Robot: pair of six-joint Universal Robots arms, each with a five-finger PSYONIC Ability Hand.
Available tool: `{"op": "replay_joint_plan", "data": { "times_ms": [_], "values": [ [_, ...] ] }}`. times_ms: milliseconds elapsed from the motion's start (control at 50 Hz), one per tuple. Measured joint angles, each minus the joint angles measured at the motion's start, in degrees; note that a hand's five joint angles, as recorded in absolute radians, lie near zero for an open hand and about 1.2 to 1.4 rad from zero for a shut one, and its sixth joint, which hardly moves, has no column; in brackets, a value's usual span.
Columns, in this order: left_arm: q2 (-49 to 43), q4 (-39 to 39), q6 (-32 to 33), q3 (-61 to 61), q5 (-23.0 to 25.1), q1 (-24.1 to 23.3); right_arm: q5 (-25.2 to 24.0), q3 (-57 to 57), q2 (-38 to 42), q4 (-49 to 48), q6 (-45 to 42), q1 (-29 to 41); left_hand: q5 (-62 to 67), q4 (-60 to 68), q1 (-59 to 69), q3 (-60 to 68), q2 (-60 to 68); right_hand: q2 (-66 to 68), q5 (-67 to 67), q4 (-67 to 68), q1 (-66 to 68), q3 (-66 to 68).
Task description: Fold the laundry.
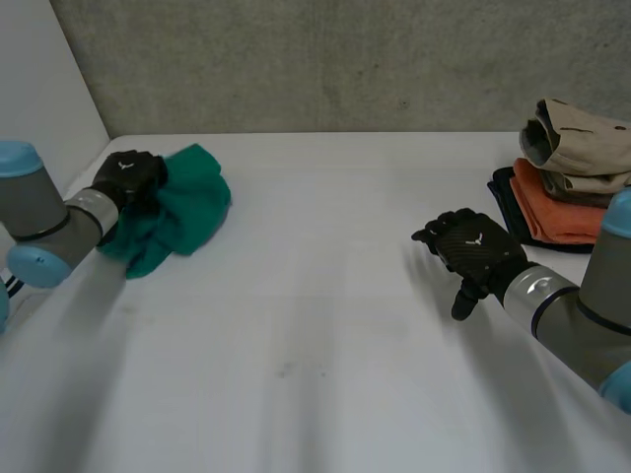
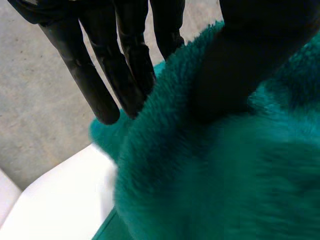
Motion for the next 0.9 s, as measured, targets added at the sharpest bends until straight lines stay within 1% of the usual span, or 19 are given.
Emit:
{"op": "replay_joint_plan", "data": {
  "times_ms": [20,60,140,160,220,300,400,460,520,580,640,660,700,760,820,840,900],
  "values": [
    [0.91,0.03,-0.74,-0.22,-0.37,-0.58,-0.04,0.50,-0.13,-0.50,0.03,-0.03,6.69,7.16,3.32,7.14,7.18,0.00,0.00,0.00,0.00,0.00],
    [4.46,0.04,-2.10,-1.71,-1.46,-1.72,-0.02,1.02,-0.45,-1.20,0.08,-0.07,6.94,8.35,3.32,8.07,8.11,0.00,0.00,0.00,0.00,0.00],
    [14.48,0.49,-5.14,-7.09,-3.19,-4.12,0.23,1.02,-1.36,-1.73,0.24,-0.24,6.94,8.35,3.32,8.07,8.11,0.00,0.00,0.00,0.00,0.00],
    [18.94,0.84,-6.76,-9.63,-3.63,-5.40,0.39,0.79,-1.84,-1.76,0.40,-0.37,6.94,8.35,3.32,8.08,8.11,0.00,0.00,0.00,0.00,0.00],
    [26.55,1.34,-10.26,-13.69,-3.99,-8.21,1.04,0.21,-2.99,-1.73,0.93,-0.64,6.94,8.36,3.32,8.10,8.11,0.00,0.00,0.00,0.00,0.00],
    [37.91,1.78,-16.47,-19.30,-4.28,-13.03,3.66,-0.89,-5.29,-1.61,2.68,-0.88,6.94,8.55,3.32,8.30,8.13,0.00,0.00,0.00,0.00,0.00],
    [46.64,2.01,-21.48,-23.11,-4.97,-16.37,6.62,-1.73,-7.91,-1.44,5.60,-0.89,6.94,8.56,3.32,8.31,8.13,0.00,0.00,0.00,0.00,0.00],
    [48.87,2.08,-23.14,-23.57,-6.77,-17.62,7.41,-1.89,-8.80,-1.21,7.47,-0.82,6.94,8.57,3.32,8.31,8.21,0.00,0.00,0.00,0.00,0.00],
    [49.21,2.19,-23.77,-22.99,-9.54,-18.83,7.64,-1.75,-9.17,-1.02,9.13,-0.75,6.94,8.57,3.32,8.35,8.26,0.00,0.00,0.00,0.00,0.00],
    [47.63,2.34,-23.79,-22.17,-12.52,-19.89,7.54,-1.22,-9.20,-0.87,10.82,-0.74,6.94,8.57,3.32,8.35,8.27,0.00,0.00,0.00,0.00,0.00],
    [45.79,2.34,-23.70,-21.84,-13.62,-20.33,7.46,-0.91,-9.15,-0.84,11.41,-0.73,6.94,8.57,3.32,8.35,8.27,0.00,0.00,0.00,0.00,0.00],
    [41.96,2.21,-23.50,-21.57,-14.73,-20.82,7.42,-0.47,-9.04,-0.81,11.95,-0.69,6.94,8.57,3.32,8.35,8.28,0.00,0.00,0.00,0.00,0.00],
    [38.76,2.05,-23.26,-21.57,-15.17,-21.01,7.45,-0.19,-8.97,-0.79,12.15,-0.65,6.94,8.57,3.32,8.35,8.27,0.00,0.00,0.00,0.00,0.00],
    [31.62,1.19,-22.08,-22.18,-15.50,-21.13,7.58,0.32,-8.84,-0.70,12.22,-0.56,6.94,8.57,3.32,8.35,8.27,0.00,0.00,0.00,0.00,0.00],
    [27.80,0.37,-20.74,-22.67,-15.60,-21.14,7.61,0.49,-8.81,-0.64,12.20,-0.51,6.94,8.57,3.32,8.36,8.28,0.00,0.00,0.00,0.00,0.00],
    [24.70,-0.52,-19.05,-23.18,-15.76,-21.15,7.67,0.86,-8.72,-0.36,12.12,-0.32,5.57,4.64,1.27,4.86,4.55,0.00,0.00,0.00,0.00,0.00],
    [21.98,-1.59,-16.37,-23.98,-16.11,-21.08,7.72,1.16,-8.58,0.34,12.06,-0.02,-9.34,-10.97,-16.09,-10.50,-11.66,0.00,0.00,0.00,0.00,0.00]
  ]
}}
